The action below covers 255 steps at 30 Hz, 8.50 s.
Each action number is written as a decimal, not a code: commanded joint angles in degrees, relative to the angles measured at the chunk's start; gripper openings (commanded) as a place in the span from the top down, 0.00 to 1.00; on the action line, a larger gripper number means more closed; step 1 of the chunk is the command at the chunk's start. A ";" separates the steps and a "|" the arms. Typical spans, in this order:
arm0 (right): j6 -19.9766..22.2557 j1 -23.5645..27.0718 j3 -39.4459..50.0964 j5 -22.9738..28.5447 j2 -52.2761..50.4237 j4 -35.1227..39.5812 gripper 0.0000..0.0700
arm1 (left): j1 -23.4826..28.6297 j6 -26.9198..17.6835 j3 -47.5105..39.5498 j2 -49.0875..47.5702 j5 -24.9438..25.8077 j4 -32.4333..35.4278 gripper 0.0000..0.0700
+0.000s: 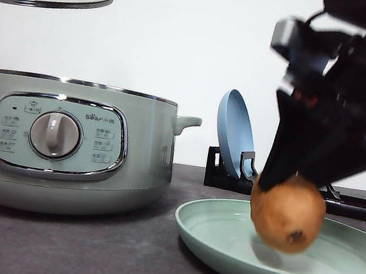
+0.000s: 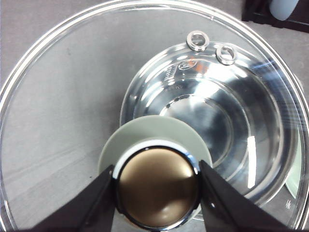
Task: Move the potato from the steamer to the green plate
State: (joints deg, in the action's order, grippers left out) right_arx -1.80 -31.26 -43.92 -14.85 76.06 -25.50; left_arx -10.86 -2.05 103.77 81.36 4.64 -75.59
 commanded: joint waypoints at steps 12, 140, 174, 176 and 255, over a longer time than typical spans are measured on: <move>-0.75 0.07 -0.11 -0.10 4.86 1.49 0.70 | -0.84 -0.28 1.62 -0.50 0.36 1.87 1.00; -0.52 3.06 -17.92 1.33 -17.45 -9.59 0.18 | -13.65 -0.05 1.66 14.36 -3.32 6.51 0.21; -2.27 2.98 -17.92 -11.04 -17.45 -28.84 0.18 | -14.68 -0.08 1.66 -2.91 13.46 -5.90 0.24; -2.24 2.97 -17.92 -11.04 -17.45 -28.84 0.25 | -14.68 -0.08 1.66 -2.91 13.46 -5.90 0.34; -0.48 2.99 -17.92 -10.67 -17.45 -26.35 1.00 | 14.33 -1.50 -84.45 -71.15 -3.87 67.91 1.00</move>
State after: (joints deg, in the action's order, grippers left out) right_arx -2.81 -28.01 -60.88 -25.50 58.19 -52.38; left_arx 3.35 -4.39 19.81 10.66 1.17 -8.08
